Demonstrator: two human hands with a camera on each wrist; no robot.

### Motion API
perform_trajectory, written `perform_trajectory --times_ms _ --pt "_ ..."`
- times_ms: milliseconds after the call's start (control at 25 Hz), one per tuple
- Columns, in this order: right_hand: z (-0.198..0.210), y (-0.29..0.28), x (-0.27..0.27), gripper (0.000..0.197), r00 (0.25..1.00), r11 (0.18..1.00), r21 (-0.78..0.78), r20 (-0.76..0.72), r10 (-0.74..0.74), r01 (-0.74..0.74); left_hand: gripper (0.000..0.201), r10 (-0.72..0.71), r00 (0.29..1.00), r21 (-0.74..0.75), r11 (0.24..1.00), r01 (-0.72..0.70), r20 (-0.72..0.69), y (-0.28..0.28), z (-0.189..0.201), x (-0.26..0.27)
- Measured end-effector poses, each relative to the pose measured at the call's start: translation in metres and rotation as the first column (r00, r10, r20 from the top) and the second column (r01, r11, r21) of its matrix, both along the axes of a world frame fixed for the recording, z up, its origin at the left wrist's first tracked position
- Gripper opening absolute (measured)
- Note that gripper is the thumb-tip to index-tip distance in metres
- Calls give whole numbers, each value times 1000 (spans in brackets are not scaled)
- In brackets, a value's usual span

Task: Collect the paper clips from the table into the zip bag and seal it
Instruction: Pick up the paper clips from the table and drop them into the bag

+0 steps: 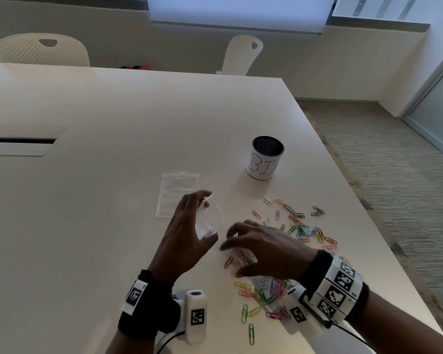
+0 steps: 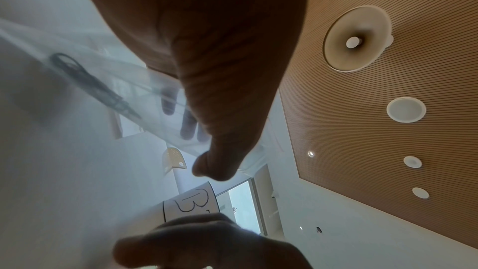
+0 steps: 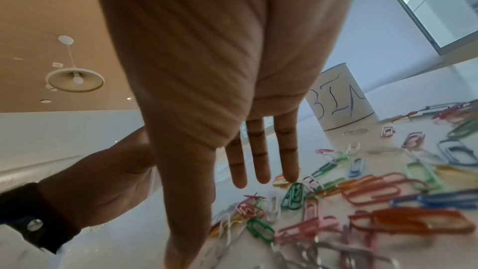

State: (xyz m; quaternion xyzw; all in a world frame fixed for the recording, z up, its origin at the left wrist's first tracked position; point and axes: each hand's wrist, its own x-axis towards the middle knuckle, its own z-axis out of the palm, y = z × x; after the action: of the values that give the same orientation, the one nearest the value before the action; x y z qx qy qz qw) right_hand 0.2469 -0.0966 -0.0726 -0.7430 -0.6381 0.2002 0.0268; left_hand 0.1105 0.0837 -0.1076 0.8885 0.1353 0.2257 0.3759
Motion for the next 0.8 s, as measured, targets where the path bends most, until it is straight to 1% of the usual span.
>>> perform_trajectory --times_ms 80,120,280,360,480,600,680,720,800 --pt "2 -4 -2 57 999 999 -39 41 5 -3 80 -7 1000 -4 1000 7 -7 -2 1 1" --pt "1 -5 -3 54 999 1000 -25 45 0 1 80 -10 1000 -6 1000 10 -11 -3 1 1" --pt "-6 -9 -11 30 999 993 111 20 -30 27 80 -21 1000 -14 1000 21 -19 -5 0 2" --pt "-10 -8 -13 25 999 990 135 25 -40 36 79 -23 999 -14 1000 23 -22 -6 0 2" --pt "-10 -6 -11 22 995 985 143 -5 -100 100 80 -25 999 -19 1000 25 -29 -7 0 3" --pt "-8 -8 -2 18 976 964 163 -95 -196 210 80 -30 999 -28 999 29 -24 -9 0 2" --pt "-5 -12 7 17 938 928 178 -182 -295 327 80 -30 999 -32 999 29 -23 -9 0 2" --pt "-3 -14 11 17 904 901 174 -240 -353 398 81 -29 999 -34 999 29 -22 -10 -1 2" --pt "2 -19 17 16 798 824 149 -390 -459 547 82 -32 999 -38 999 31 -23 -10 -1 3"
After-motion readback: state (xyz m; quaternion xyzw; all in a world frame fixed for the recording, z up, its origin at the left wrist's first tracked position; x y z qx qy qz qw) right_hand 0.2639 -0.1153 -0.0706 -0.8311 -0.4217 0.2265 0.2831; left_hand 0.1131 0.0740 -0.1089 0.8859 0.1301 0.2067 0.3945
